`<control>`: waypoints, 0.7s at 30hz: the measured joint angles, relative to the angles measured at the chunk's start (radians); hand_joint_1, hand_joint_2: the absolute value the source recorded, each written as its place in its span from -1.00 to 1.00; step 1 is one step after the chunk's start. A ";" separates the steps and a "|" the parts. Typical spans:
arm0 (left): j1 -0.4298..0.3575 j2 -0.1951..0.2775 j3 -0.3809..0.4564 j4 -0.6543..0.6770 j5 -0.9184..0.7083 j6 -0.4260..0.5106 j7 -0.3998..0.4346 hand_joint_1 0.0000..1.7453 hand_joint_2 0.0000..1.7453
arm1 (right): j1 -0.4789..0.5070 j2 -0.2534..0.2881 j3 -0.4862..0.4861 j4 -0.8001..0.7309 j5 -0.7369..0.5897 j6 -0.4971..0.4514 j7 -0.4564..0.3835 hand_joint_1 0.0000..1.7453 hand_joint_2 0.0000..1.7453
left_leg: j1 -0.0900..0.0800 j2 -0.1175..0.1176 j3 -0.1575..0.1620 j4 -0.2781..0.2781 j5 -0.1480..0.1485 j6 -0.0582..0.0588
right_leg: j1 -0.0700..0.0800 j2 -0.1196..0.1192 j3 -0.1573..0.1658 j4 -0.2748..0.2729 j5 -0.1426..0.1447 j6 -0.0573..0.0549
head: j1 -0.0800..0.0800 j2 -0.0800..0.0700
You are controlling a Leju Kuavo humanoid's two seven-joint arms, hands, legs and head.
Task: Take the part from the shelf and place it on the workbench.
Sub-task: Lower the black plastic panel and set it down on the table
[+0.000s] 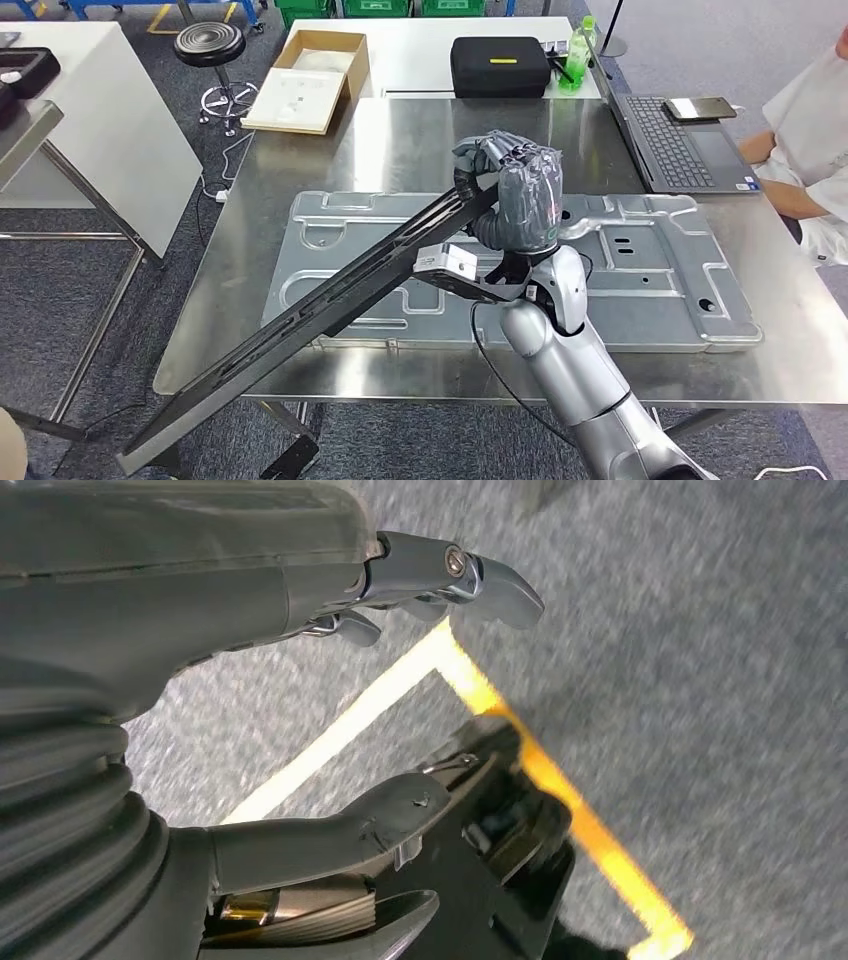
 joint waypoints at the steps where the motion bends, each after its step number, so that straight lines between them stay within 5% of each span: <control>1: 0.001 0.000 0.000 0.000 0.000 0.004 0.001 -1.00 1.00 | 0.001 0.000 0.000 0.001 0.002 0.000 0.001 1.00 1.00 | -0.001 0.001 0.005 -0.044 0.053 0.003 | 0.001 0.001 0.008 0.002 -0.012 0.005 | 0.000 0.000; 3: 0.002 0.001 0.000 0.000 0.000 0.006 0.002 -1.00 1.00 | 0.003 -0.001 -0.001 0.002 0.005 -0.001 0.002 1.00 1.00 | -0.006 0.001 0.011 -0.078 0.109 0.014 | 0.001 0.004 0.020 0.006 -0.033 0.019 | 0.000 0.000; 7: -0.006 0.000 0.000 0.000 0.002 0.010 -0.002 -1.00 1.00 | -0.003 -0.002 -0.007 0.001 -0.011 0.005 0.015 1.00 1.00 | -0.002 0.000 0.029 -0.094 0.126 0.041 | 0.000 0.001 0.014 0.042 -0.077 0.042 | 0.000 0.000; 10: -0.008 0.000 0.000 0.000 0.004 0.012 -0.009 -1.00 1.00 | -0.014 -0.015 -0.033 0.021 -0.081 0.043 0.041 1.00 1.00 | -0.004 -0.001 0.031 -0.098 0.122 0.053 | -0.002 -0.001 -0.085 0.211 -0.154 0.049 | 0.000 0.000; 11: -0.007 0.000 0.001 0.000 0.007 0.013 -0.012 -1.00 1.00 | -0.021 -0.023 -0.049 0.037 -0.108 0.066 0.050 1.00 1.00 | -0.005 -0.002 0.031 -0.097 0.120 0.054 | -0.002 -0.001 -0.115 0.252 -0.159 0.050 | 0.000 0.000; 13: -0.006 0.000 0.001 0.000 0.012 0.013 -0.019 -1.00 1.00 | -0.050 -0.041 -0.079 0.077 -0.154 0.124 0.071 1.00 1.00 | -0.007 -0.005 0.031 -0.093 0.117 0.054 | -0.003 -0.001 -0.130 0.232 -0.111 0.049 | 0.000 0.000; 16: -0.007 -0.001 0.001 0.000 0.017 0.009 -0.029 -1.00 1.00 | -0.138 -0.068 -0.117 0.163 -0.220 0.230 0.111 1.00 1.00 | -0.011 -0.007 0.029 -0.082 0.111 0.046 | -0.001 -0.001 -0.078 0.065 -0.004 0.039 | 0.000 0.000; 21: -0.005 -0.001 0.001 0.000 0.021 0.003 -0.038 -1.00 1.00 | -0.287 -0.105 -0.161 0.323 -0.315 0.397 0.188 1.00 1.00 | -0.012 -0.006 0.019 -0.074 0.109 0.023 | 0.000 -0.001 -0.068 0.018 0.024 0.015 | 0.000 0.000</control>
